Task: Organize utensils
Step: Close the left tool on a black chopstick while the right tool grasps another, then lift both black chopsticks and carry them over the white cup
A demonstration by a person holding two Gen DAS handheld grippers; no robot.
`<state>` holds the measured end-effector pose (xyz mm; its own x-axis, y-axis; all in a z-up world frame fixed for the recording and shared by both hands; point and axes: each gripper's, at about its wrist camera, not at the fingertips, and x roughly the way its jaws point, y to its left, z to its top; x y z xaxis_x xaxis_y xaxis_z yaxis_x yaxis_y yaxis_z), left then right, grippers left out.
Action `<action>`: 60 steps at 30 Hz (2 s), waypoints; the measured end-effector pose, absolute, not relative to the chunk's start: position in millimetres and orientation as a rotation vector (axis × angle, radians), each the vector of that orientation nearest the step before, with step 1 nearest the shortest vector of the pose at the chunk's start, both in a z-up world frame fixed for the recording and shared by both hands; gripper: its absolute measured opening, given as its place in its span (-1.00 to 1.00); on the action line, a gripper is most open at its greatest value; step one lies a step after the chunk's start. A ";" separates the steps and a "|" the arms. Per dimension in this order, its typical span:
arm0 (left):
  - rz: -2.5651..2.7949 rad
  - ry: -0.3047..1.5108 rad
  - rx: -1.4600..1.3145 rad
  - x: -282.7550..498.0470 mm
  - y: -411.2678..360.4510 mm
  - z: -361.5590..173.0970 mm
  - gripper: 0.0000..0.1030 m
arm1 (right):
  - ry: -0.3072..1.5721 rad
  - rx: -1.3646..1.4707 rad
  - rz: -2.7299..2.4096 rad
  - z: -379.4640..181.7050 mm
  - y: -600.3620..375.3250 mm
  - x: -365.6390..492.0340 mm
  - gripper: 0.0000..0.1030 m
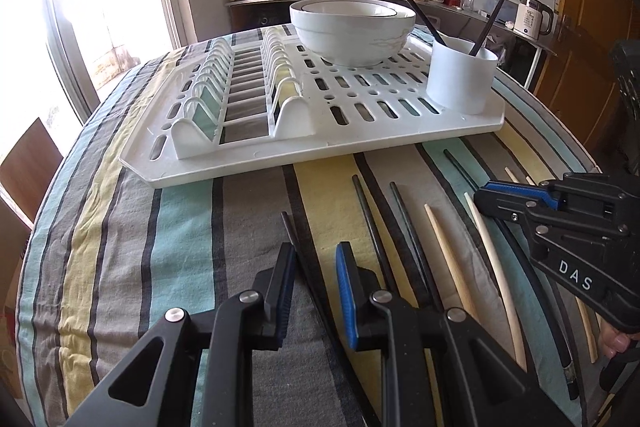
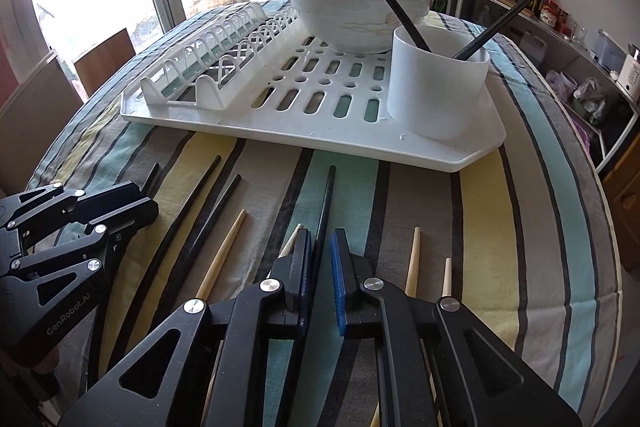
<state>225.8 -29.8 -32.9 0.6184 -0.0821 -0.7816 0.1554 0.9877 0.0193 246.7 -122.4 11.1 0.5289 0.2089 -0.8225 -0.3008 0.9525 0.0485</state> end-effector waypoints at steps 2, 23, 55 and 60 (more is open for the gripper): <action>-0.146 0.893 0.094 226.6 -32.2 -33.1 -0.72 | 0.964 -0.106 0.303 11.2 -121.7 246.7 -0.88; -0.257 0.713 0.058 190.2 -32.7 40.3 -0.92 | 0.737 -0.032 0.311 86.6 -142.7 203.2 -0.91; -0.294 0.509 0.016 144.4 -17.8 132.1 -0.93 | 0.466 -0.023 0.303 163.3 -160.4 134.9 -0.91; -0.301 0.504 0.022 148.4 -20.1 137.4 -0.93 | 0.466 -0.022 0.298 164.1 -164.2 136.7 -0.91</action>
